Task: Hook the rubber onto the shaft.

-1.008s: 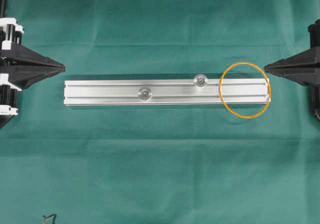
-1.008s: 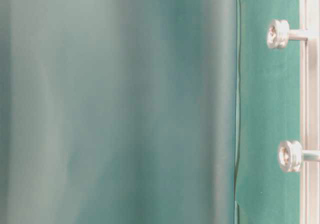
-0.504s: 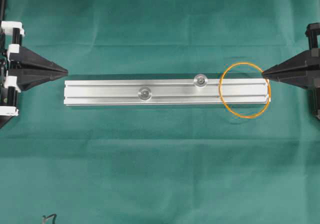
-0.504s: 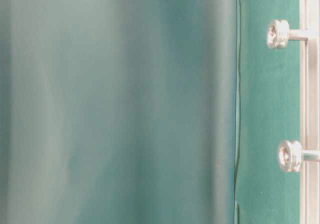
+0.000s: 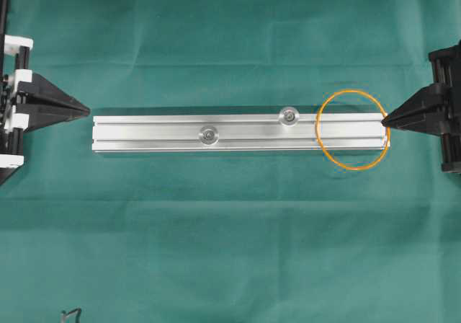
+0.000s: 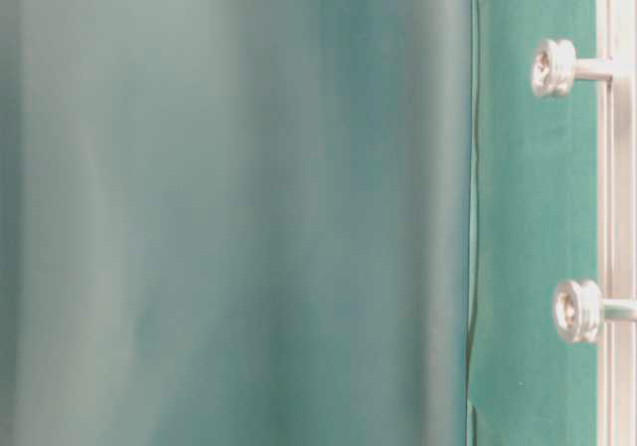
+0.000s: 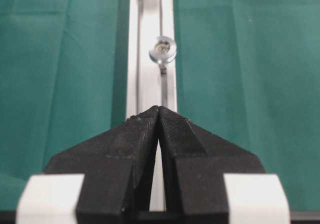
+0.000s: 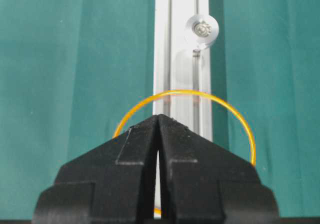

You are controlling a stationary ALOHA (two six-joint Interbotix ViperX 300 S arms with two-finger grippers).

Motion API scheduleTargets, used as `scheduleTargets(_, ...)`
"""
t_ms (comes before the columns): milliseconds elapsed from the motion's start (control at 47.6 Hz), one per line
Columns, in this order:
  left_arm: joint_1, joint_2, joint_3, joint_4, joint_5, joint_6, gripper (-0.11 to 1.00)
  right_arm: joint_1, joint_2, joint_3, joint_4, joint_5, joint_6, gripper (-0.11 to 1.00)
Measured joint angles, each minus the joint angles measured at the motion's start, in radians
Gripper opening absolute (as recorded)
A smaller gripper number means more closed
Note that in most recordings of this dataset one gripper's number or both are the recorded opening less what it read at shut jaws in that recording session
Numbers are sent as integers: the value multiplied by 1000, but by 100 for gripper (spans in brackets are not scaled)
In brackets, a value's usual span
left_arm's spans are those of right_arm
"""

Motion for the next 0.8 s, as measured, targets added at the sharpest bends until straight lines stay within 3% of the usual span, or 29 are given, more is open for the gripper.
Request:
scheduleTargets(399, 0, 0, -2, -2, 8, -8, 0, 0, 5, -17, 0, 48, 2, 3)
scheduleTargets(798, 0, 2, -2, 0, 8, -9, 0, 0, 64, -95, 0, 373, 2, 3)
